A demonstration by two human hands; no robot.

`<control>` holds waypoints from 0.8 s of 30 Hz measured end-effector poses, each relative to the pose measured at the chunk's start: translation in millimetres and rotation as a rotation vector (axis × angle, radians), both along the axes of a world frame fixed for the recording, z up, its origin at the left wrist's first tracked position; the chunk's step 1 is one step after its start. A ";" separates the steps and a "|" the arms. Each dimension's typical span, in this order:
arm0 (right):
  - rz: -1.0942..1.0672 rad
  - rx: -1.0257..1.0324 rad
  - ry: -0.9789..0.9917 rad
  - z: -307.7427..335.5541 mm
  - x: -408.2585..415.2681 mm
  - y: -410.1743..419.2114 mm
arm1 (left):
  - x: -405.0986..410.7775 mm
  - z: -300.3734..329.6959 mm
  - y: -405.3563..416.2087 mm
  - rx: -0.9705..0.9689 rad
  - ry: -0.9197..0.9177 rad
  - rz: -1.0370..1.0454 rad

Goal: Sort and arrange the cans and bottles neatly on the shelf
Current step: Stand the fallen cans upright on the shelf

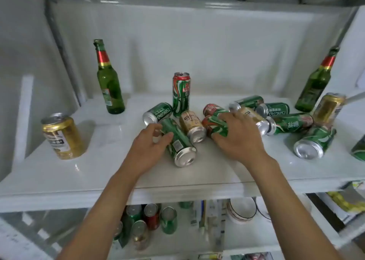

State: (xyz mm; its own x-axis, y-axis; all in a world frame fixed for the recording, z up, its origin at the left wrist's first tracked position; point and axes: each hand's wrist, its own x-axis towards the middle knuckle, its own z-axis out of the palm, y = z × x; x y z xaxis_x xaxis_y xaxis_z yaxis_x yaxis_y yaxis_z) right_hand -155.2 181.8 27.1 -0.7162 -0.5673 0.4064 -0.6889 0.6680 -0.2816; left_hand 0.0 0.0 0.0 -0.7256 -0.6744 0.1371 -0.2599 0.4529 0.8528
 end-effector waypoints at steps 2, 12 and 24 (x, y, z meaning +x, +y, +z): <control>0.000 0.079 -0.005 4.0 -7.6 -10.1 | -14.7 2.3 -4.4 0.024 -0.037 0.033; -0.055 0.355 0.043 -10.0 -43.0 -32.9 | -59.3 11.8 -16.7 0.003 -0.277 0.023; 0.018 0.129 0.028 -8.2 -49.0 -21.6 | -50.4 10.3 -30.4 0.302 -0.039 0.043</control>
State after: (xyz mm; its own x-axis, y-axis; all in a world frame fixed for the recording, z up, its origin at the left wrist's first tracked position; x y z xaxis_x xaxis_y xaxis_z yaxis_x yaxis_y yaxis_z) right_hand -204.1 160.2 18.9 -0.6948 -0.6291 0.3486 -0.7075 0.6848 -0.1743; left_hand -50.4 -30.4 10.3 -0.6964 -0.7104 -0.1018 -0.3086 0.1684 0.9361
